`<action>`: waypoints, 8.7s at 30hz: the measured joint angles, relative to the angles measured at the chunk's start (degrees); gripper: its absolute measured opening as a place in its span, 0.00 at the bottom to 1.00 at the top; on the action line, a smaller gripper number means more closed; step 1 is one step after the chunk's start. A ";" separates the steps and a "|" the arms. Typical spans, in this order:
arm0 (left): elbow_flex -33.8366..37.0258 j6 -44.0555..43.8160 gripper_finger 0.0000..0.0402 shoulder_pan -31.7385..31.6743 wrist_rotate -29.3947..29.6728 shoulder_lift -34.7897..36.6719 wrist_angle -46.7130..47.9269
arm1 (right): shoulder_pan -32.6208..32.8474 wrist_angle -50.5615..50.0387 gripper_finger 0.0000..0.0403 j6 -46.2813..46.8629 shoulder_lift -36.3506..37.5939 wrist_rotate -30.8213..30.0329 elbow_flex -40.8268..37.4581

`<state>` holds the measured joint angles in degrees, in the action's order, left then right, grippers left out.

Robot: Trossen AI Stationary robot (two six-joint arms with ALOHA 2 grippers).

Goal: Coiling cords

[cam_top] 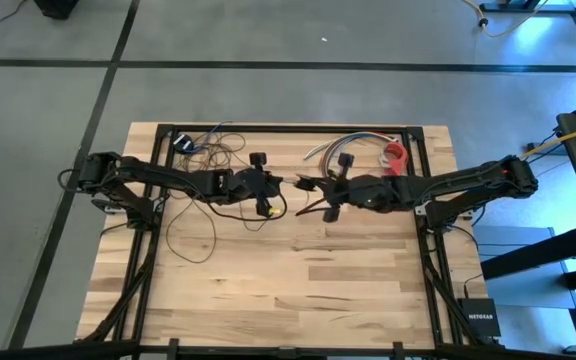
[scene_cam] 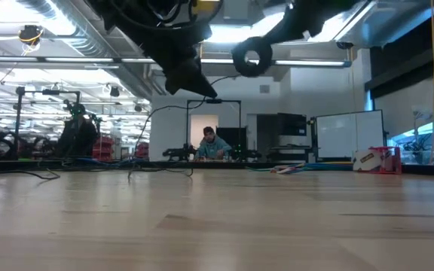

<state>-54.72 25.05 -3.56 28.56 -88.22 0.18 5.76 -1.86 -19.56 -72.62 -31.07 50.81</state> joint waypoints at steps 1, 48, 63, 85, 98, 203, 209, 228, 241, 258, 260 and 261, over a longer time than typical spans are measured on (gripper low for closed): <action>0.00 -0.43 0.01 -0.02 0.22 0.02 -0.06 | 0.00 -1.24 0.01 0.49 0.00 0.00 0.00; -0.02 -16.19 0.02 -0.78 0.02 -1.95 7.19 | -6.19 13.47 0.01 10.34 -25.33 7.13 -1.75; 0.00 -17.69 0.01 3.01 0.05 -6.89 6.81 | -6.16 14.57 0.01 10.30 -28.57 8.02 -1.77; 6.24 -18.64 0.01 4.75 -0.05 -6.89 -1.27 | -6.16 15.28 0.01 10.28 -28.57 10.96 -1.75; 6.25 -20.79 0.01 4.79 -0.04 -6.89 -0.82 | -7.02 16.59 0.01 8.90 -28.57 14.19 -1.75; 12.79 -47.35 0.38 2.65 22.47 10.80 51.66 | -6.87 16.70 0.01 7.68 -32.22 17.20 -1.75; 10.74 -53.32 0.38 3.11 22.83 17.98 50.27 | -6.86 16.43 0.01 7.76 -32.22 17.82 -1.75; 22.79 -40.50 0.38 2.50 -9.67 18.44 4.05 | -6.88 16.74 0.01 7.74 -32.15 18.69 -1.70; 27.92 -38.00 0.38 -5.19 -2.10 7.90 7.71 | -6.91 16.78 0.01 7.72 -32.15 18.62 -1.70; 26.23 -34.50 0.38 4.75 -5.32 14.70 -15.96 | -6.89 17.07 0.01 10.47 -32.15 18.65 -1.70; 26.23 -33.91 0.38 6.43 -5.53 11.37 -19.07 | -6.89 18.21 0.01 12.22 -32.15 18.67 -1.70; 26.23 -33.91 0.38 7.05 -5.58 9.71 -20.37 | -6.89 18.83 0.01 13.35 -32.15 18.65 -1.70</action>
<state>-28.49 -8.86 3.49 22.98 -78.51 -20.20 -1.13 16.97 -6.20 -104.77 -12.42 49.10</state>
